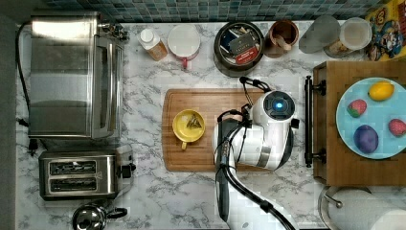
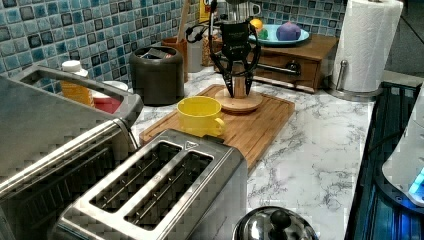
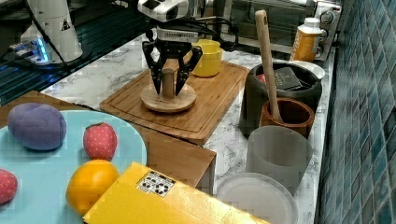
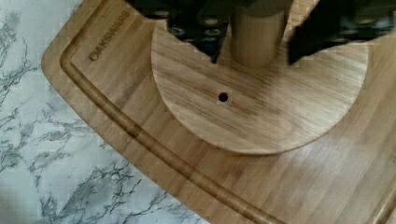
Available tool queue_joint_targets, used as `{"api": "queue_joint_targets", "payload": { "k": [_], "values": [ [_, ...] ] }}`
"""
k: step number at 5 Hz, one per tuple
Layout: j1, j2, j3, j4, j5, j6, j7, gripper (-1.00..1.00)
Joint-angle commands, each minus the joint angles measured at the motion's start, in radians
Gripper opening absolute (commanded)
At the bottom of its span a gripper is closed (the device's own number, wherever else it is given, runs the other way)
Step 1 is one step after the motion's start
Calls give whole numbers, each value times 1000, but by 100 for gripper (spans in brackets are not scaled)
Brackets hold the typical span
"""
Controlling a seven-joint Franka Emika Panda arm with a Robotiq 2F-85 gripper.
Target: Open the lid of the tea container.
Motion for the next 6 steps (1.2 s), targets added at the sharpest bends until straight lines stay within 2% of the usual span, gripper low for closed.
{"api": "queue_joint_targets", "payload": {
  "k": [1,2,4,5,6],
  "values": [
    [-16,12,25,54,-14,-28,17,-100],
    [1,-13,9,65,24,-55,-16,-100],
    [3,-146,52,129,69,-53,-112,-100],
    [27,-181,67,191,42,-58,-102,-100],
    [78,-257,55,215,7,-9,-101,-100]
  ]
}}
